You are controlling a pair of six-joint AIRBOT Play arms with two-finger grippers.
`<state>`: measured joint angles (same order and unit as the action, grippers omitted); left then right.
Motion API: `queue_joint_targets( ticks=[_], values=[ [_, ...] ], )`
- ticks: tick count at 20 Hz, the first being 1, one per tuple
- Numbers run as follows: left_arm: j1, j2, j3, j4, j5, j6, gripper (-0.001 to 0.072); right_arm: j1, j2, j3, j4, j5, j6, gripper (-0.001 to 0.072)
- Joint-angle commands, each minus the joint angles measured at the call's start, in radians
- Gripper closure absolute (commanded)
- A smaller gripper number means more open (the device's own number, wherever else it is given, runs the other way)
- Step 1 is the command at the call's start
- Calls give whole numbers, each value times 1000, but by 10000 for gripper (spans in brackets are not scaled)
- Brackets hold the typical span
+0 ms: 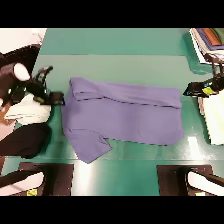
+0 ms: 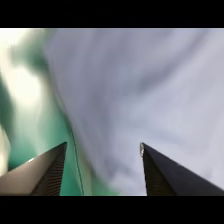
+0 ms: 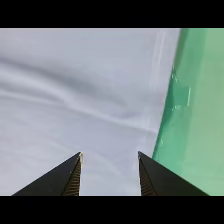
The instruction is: Fold the shirts.
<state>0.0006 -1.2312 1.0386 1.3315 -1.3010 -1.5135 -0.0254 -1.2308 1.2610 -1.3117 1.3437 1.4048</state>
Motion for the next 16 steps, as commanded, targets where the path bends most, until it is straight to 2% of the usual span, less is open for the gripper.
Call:
queue_joint_targets(
  ticks=[1, 6, 11, 14, 15, 16],
  values=[
    [-1, 219, -320, -78, -2, -25, 160, 1, 98, -2, 53, 8, 1, 301],
    [-1, 351, -572, -234, 86, -25, 160, 1, 141, -2, 64, -5, 1, 301],
    [-1, 350, -643, -326, 211, -23, 161, 1, 142, -2, 89, 12, 2, 302],
    [-1, 350, -648, -336, 237, -23, 163, 1, 142, -2, 89, 32, 2, 302],
    [-1, 350, -648, -349, 237, -23, 287, 1, 142, -2, 88, 44, 2, 301],
    [-1, 350, -648, -365, 237, -13, 495, 1, 142, -2, 84, 59, 1, 302]
  ],
)
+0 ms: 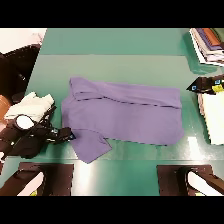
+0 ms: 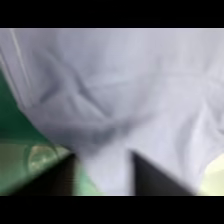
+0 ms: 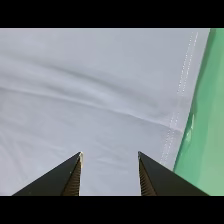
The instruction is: Fold the shirts.
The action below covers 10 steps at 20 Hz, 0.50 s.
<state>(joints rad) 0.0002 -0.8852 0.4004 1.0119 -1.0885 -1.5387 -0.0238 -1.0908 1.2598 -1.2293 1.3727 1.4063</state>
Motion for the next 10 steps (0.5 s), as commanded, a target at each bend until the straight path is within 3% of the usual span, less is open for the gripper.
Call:
queue_joint_targets(
  ticks=[1, 4, 8, 10],
  values=[
    [0, 4, -10, -64, 28, 40, 670, -1, 2, -2, -6, 46, -1, 302],
    [0, 5, 15, -107, 12, 83, 687, -58, 27, -85, -23, 74, 0, 301],
    [0, 5, 103, -72, -40, 108, 687, -253, 149, -398, -55, 97, 0, 299],
    [0, 5, 126, -73, -29, 108, 687, -355, 208, -572, -40, 95, 0, 190]
  ],
)
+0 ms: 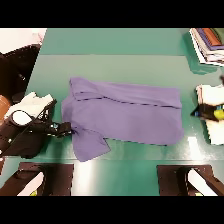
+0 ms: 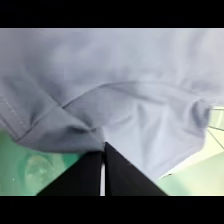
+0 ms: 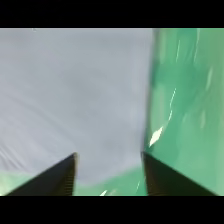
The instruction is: Fold the shirts.
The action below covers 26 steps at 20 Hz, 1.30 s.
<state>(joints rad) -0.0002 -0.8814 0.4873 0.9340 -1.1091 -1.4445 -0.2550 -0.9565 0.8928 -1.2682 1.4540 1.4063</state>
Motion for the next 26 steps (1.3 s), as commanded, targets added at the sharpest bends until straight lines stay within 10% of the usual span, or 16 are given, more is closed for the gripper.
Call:
queue_joint_targets(
  ticks=[1, 9, 14, 23, 26],
  values=[
    [0, 1, 44, 5, -4, 13, 687, -158, 96, -282, 24, 8, 0, 190],
    [0, 1, 45, 6, -4, 17, 687, 26, 5, -474, 196, -170, 6, 221],
    [0, 4, 45, 80, -70, 19, 688, 209, -74, -353, 138, -180, 6, 698],
    [0, 344, 72, 92, -454, -122, 688, 256, 263, -163, -72, 184, 10, 700],
    [0, 328, 177, 100, -386, -126, 688, 256, 274, -106, -71, 152, 11, 700]
  ],
)
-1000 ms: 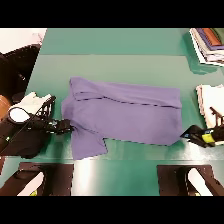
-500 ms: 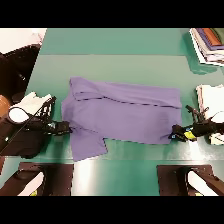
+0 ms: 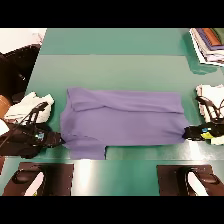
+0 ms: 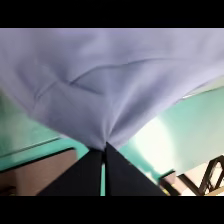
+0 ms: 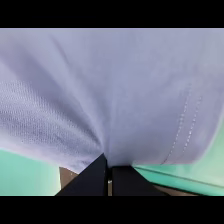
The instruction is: Fold the shirts.
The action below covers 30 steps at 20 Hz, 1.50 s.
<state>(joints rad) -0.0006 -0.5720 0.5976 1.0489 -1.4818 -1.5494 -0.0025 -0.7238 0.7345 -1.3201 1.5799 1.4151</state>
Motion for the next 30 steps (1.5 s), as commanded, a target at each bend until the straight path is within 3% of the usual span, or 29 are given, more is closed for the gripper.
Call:
queue_joint_targets(
  ticks=[1, 7, 12, 14, 15, 16, 17, 18, 19, 23, 24, 25, 26, 30],
  values=[
    [0, -3, 105, 10, 45, -12, 688, 3, 12, 72, -18, 4, 2, 701],
    [0, -357, 277, 42, 350, 136, 686, 3, -324, 254, -15, -195, 1, 700],
    [0, -687, 439, -44, 518, 270, 685, 5, -570, 418, -6, -263, 0, 699],
    [0, -766, 477, -68, 567, 272, 685, 5, -647, 464, -3, -267, 0, 696],
    [0, -789, 485, -79, 586, 271, 684, 5, -675, 477, 16, -279, -12, 677],
    [0, -801, 489, -92, 602, 270, 681, -2, -700, 491, 58, -301, -27, 485],
    [0, -801, 489, -97, 618, 266, 459, -17, -720, 506, 109, -315, -41, 324],
    [0, -799, 489, -116, 627, 263, 210, -36, -731, 520, 158, -317, -48, 319],
    [2, -796, 491, -129, 626, 264, 160, -54, -735, 533, 205, -313, -62, 319],
    [1, -796, 541, -130, 489, 264, 173, -174, -683, 484, 227, -251, -127, 318],
    [0, -796, 547, -142, 452, 264, 368, -213, -669, 449, 228, -241, -144, 318],
    [0, -796, 547, -155, 422, 267, 614, -261, -658, 405, 229, -241, -154, 262],
    [0, -796, 547, -162, 402, 267, 677, -304, -658, 369, 231, -240, -161, 150],
    [-13, -796, 547, -212, 364, 266, 686, -437, -723, 259, 348, -248, -267, 133]
  ],
)
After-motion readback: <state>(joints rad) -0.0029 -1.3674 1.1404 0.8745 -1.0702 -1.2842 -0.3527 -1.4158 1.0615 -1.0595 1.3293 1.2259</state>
